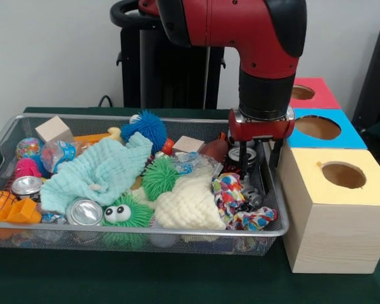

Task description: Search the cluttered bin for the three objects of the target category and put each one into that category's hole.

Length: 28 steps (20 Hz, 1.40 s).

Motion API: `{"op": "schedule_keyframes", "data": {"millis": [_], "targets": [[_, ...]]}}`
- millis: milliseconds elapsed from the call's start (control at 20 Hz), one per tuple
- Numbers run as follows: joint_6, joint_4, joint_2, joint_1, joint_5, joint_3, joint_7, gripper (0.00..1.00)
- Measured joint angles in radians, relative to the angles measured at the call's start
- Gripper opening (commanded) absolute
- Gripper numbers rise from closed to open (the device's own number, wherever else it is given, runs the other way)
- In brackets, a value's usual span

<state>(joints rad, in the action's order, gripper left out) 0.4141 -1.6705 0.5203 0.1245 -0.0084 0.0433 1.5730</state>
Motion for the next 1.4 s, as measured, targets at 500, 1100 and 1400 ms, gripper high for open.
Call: {"op": "schedule_keyframes", "data": {"millis": [500, 1100, 1400], "targets": [[0.057, 0.030, -0.010, 0.012, -0.006, 0.013, 0.000, 1.00], [0.190, 0.118, -0.039, 0.000, -0.030, 0.007, 0.000, 1.00], [0.220, 0.155, -0.050, -0.018, -0.051, -0.005, 0.000, 1.00]]}}
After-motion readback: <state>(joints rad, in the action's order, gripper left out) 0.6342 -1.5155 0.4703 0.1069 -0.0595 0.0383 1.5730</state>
